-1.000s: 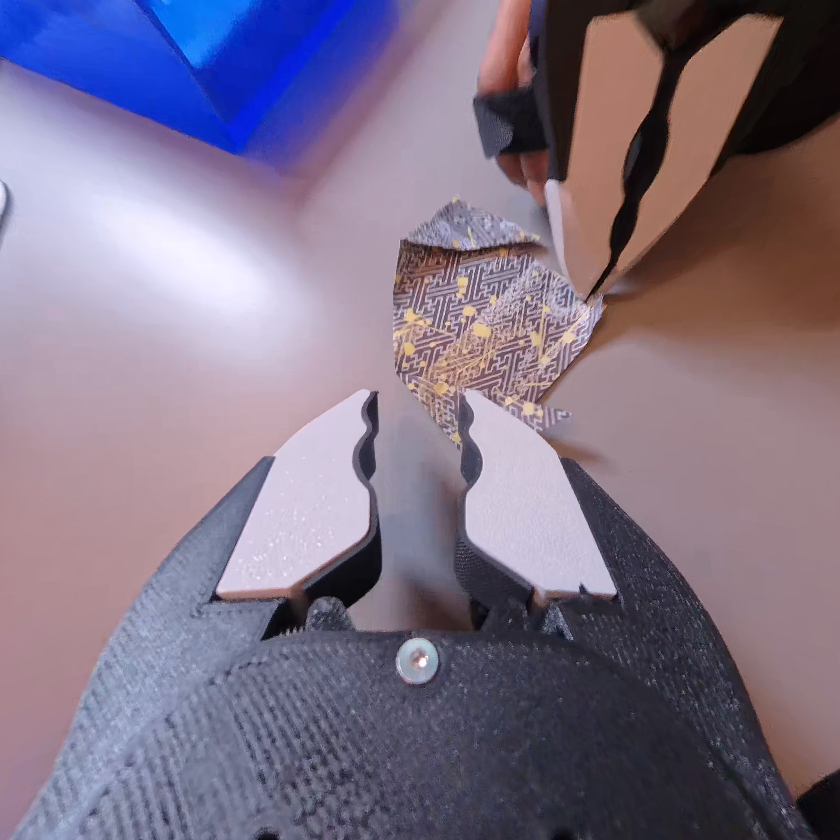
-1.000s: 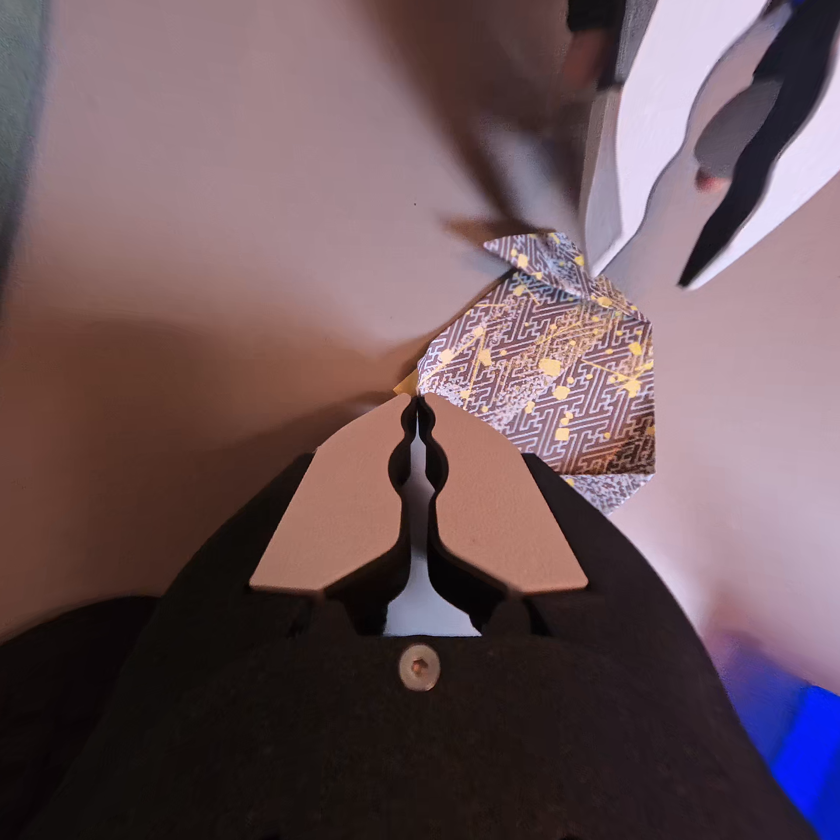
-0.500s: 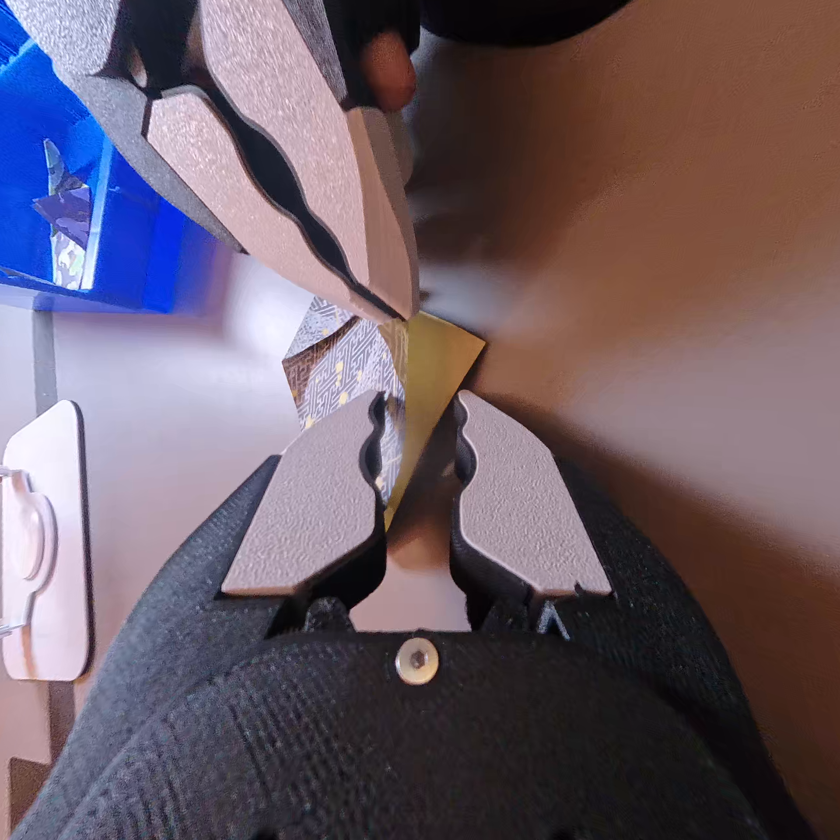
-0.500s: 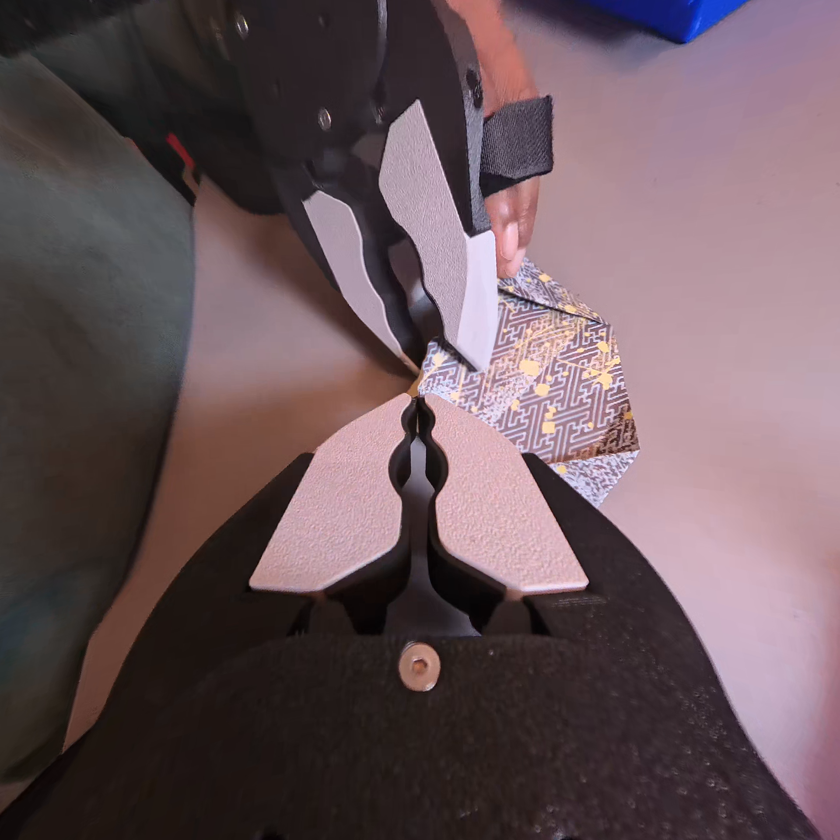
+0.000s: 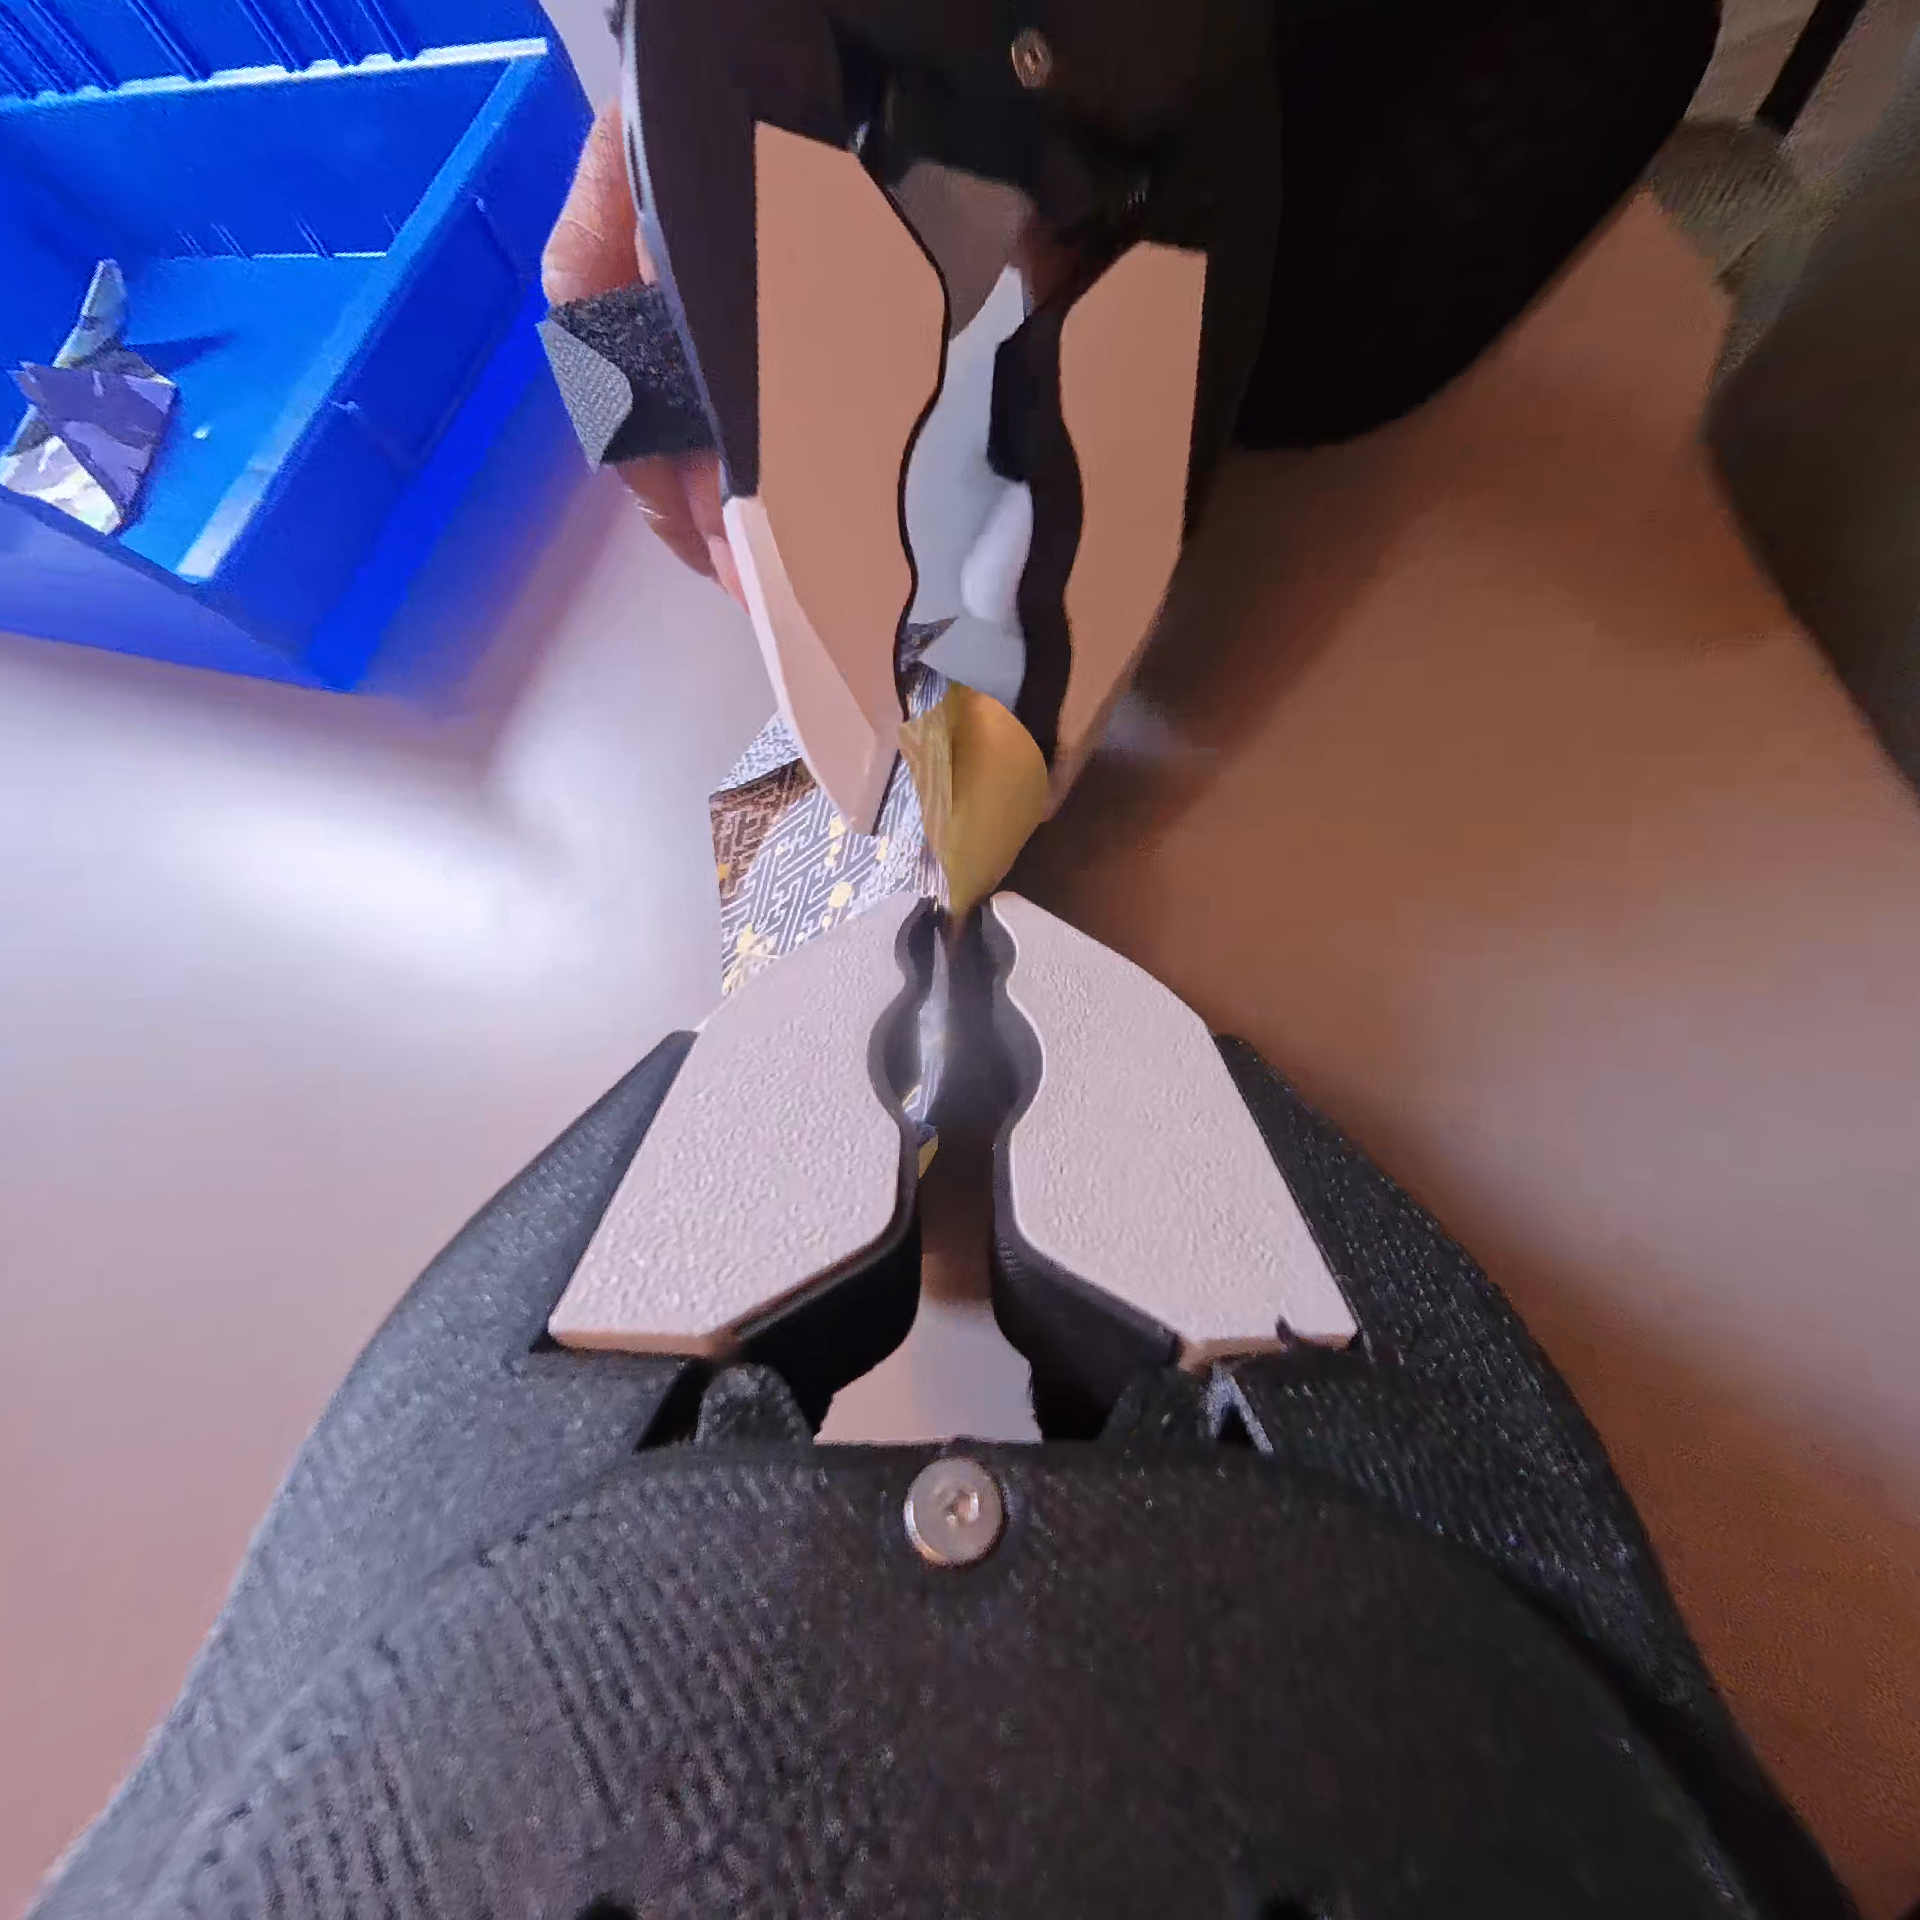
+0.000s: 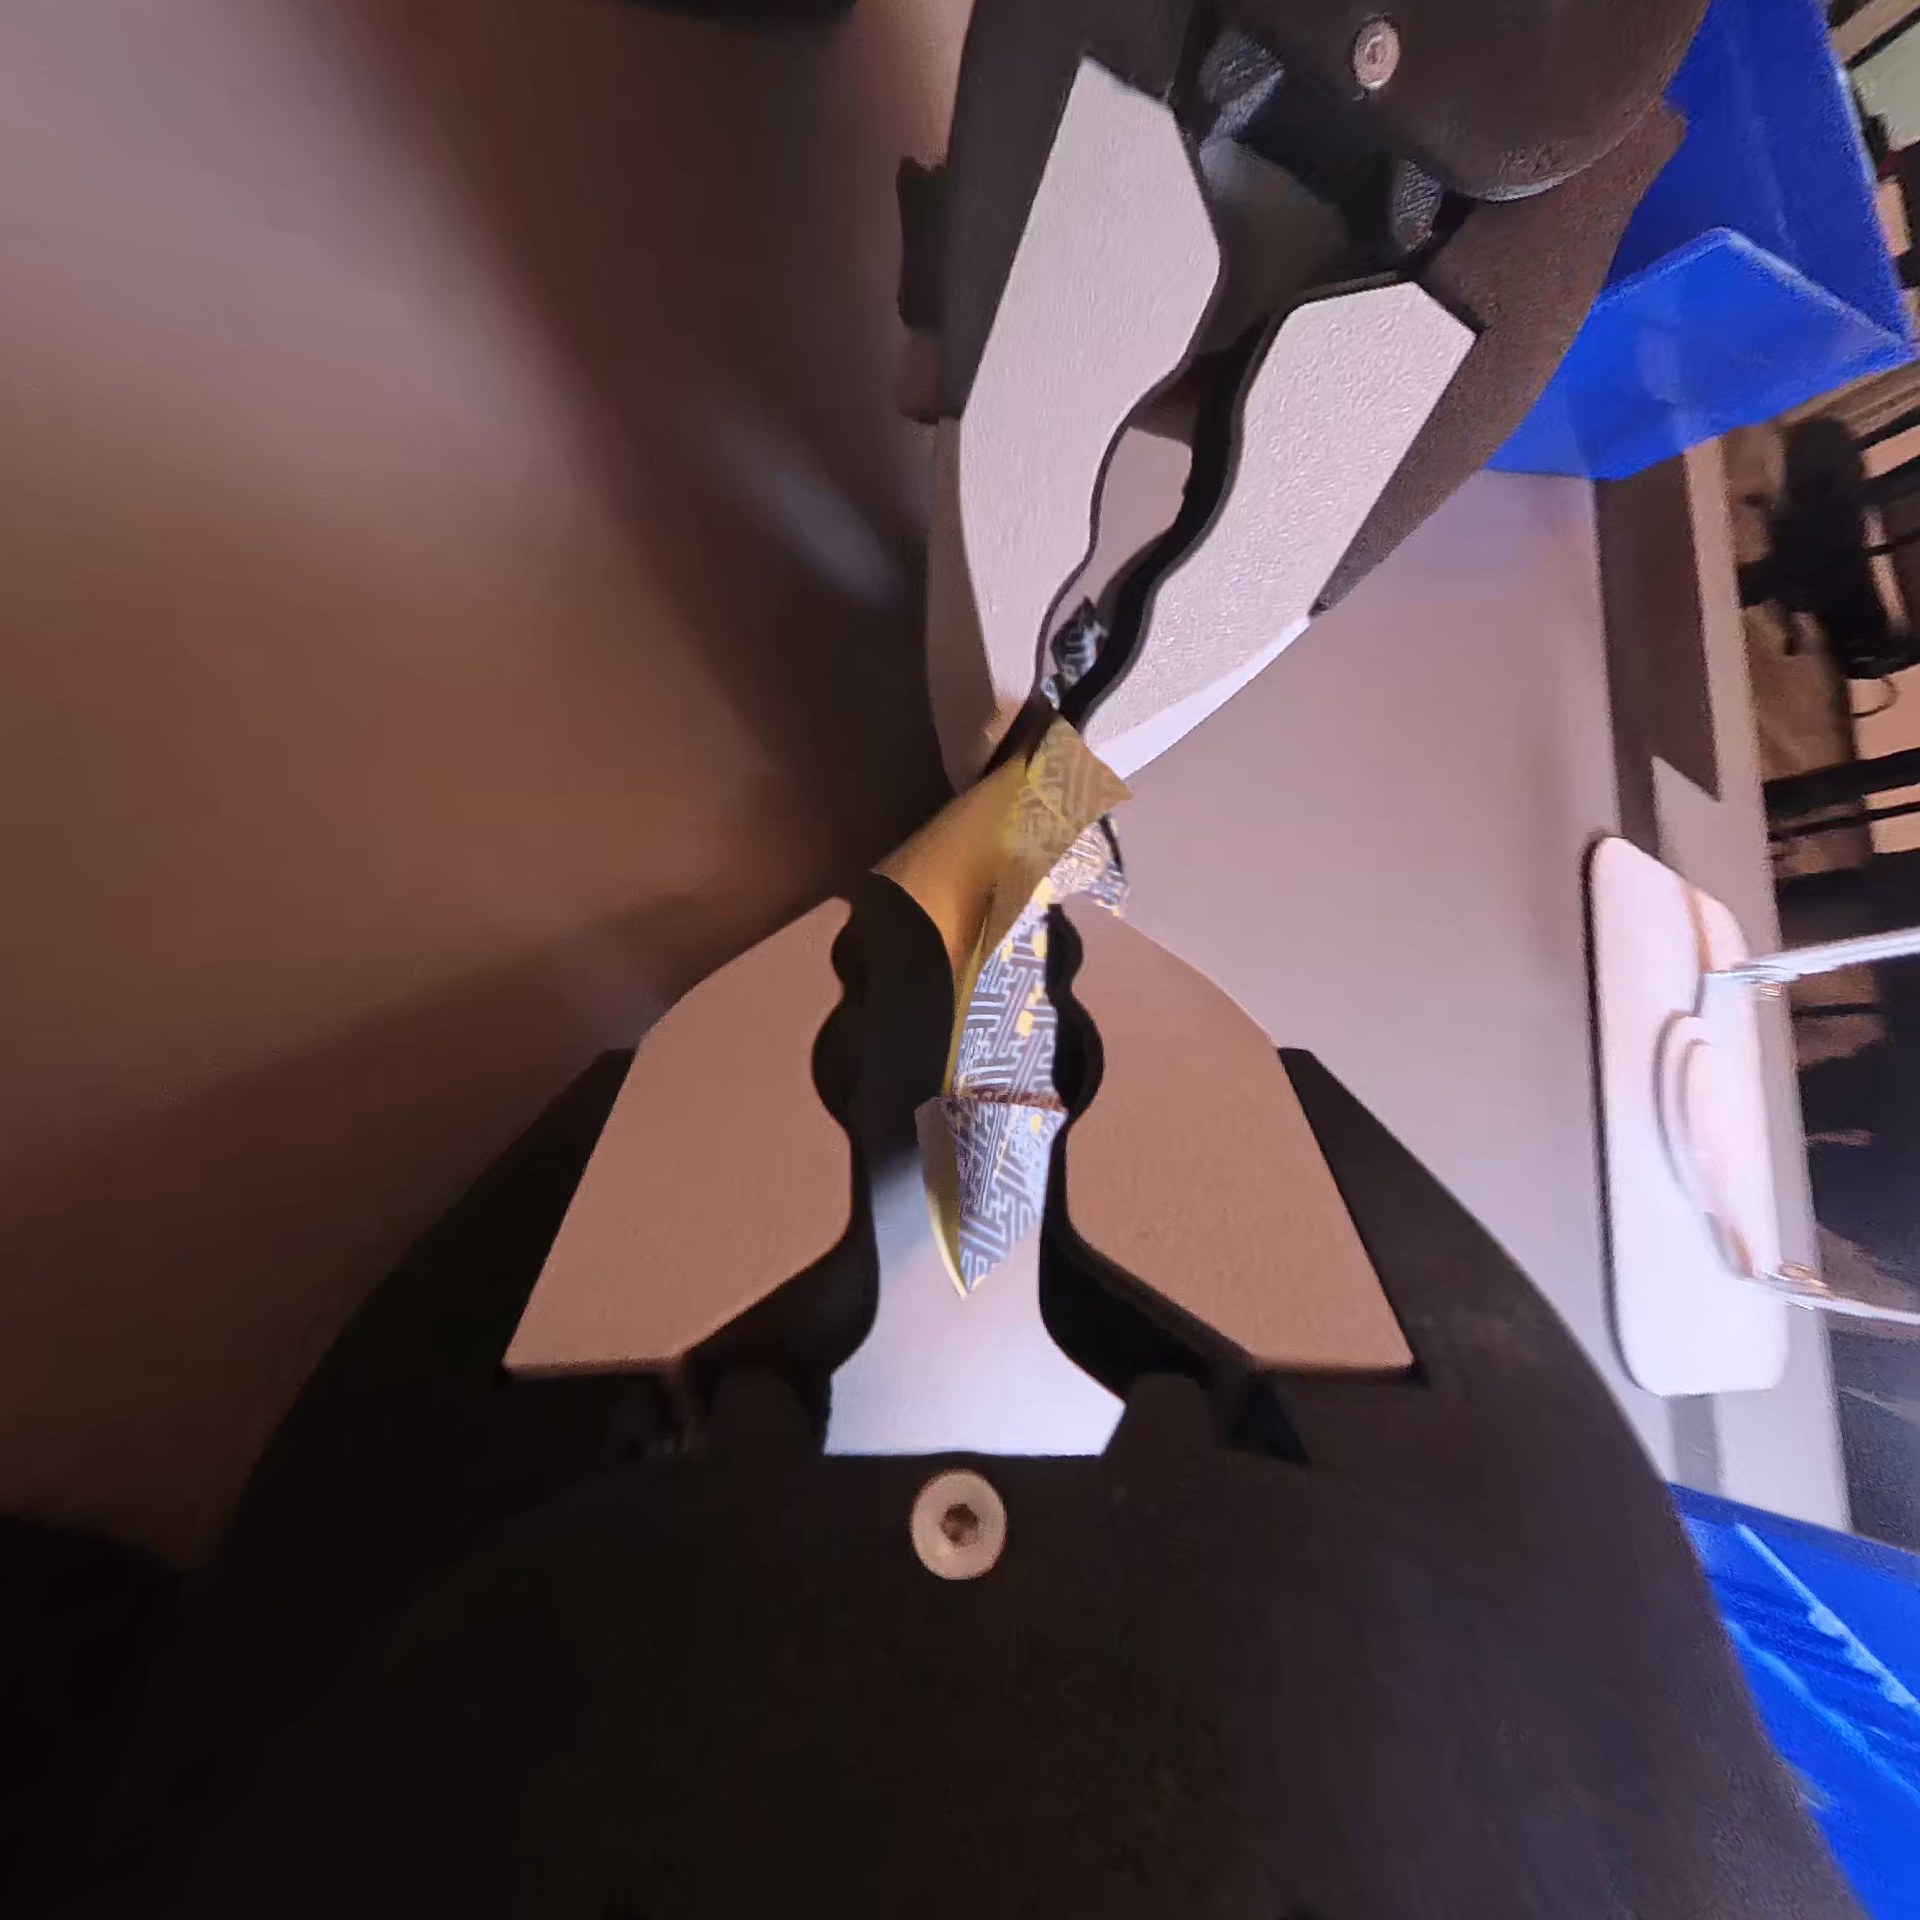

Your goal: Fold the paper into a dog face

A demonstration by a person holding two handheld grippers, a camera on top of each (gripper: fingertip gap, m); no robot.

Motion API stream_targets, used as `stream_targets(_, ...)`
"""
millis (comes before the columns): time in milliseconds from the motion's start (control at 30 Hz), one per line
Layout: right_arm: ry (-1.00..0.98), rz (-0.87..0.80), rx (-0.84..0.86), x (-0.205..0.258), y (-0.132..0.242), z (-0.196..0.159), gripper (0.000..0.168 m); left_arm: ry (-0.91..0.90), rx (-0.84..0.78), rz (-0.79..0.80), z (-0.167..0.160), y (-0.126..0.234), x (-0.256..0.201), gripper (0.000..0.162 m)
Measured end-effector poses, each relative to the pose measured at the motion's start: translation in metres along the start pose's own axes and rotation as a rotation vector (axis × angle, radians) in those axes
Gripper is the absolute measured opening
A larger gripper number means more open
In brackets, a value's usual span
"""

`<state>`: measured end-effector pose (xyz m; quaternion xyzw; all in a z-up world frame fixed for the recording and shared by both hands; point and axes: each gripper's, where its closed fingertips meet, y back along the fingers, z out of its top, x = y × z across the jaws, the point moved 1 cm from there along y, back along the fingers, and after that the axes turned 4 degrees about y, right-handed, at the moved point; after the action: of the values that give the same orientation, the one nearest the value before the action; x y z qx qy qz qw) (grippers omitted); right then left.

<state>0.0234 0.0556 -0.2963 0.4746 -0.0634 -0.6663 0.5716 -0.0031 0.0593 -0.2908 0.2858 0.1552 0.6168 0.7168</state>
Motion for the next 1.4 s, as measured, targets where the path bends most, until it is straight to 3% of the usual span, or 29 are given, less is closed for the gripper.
stream_targets(133, -0.021, -0.032, -0.045, -0.007, 0.005, 0.003, 0.005, 0.020, -0.015, -0.026, 0.000, 0.003, -0.003, 0.023)
stream_targets(267, -0.218, 0.029, -0.138, -0.012, 0.010, 0.004, 0.000, -0.068, -0.013, 0.031, 0.003, 0.004, -0.003, 0.040)
stream_targets(333, -0.291, 0.057, -0.162, -0.014, 0.011, 0.003, 0.000, -0.105, -0.001, 0.076, 0.004, 0.002, 0.000, 0.033)
stream_targets(433, -0.381, 0.123, -0.151, -0.010, 0.009, -0.001, 0.000, -0.130, -0.003, 0.112, 0.004, 0.000, 0.003, 0.000)
stream_targets(600, -0.371, 0.155, -0.141, -0.005, 0.007, 0.003, 0.011, -0.084, 0.016, 0.061, 0.000, -0.005, -0.001, 0.000)
stream_targets(700, -0.369, 0.211, -0.120, -0.001, 0.005, 0.007, 0.000, -0.086, 0.032, 0.035, -0.001, -0.009, -0.005, 0.000)
stream_targets(800, -0.496, 0.339, -0.089, 0.006, 0.003, 0.006, 0.000, -0.088, 0.042, 0.007, -0.004, -0.011, -0.010, 0.001)
stream_targets(900, -0.622, 0.459, -0.008, 0.012, 0.001, -0.003, 0.000, -0.079, 0.011, 0.025, 0.002, -0.003, -0.008, 0.013)
stream_targets(1067, -0.769, 0.591, 0.067, 0.016, -0.001, -0.003, 0.000, -0.036, 0.027, 0.047, -0.003, 0.001, -0.002, 0.010)
stream_targets(1200, -0.871, 0.650, 0.136, 0.015, -0.006, -0.010, 0.000, -0.062, 0.088, 0.017, -0.009, -0.008, -0.011, 0.010)
stream_targets(1400, -0.942, 0.673, 0.168, 0.014, -0.011, -0.015, 0.000, -0.095, 0.156, 0.096, -0.016, -0.014, -0.003, 0.011)
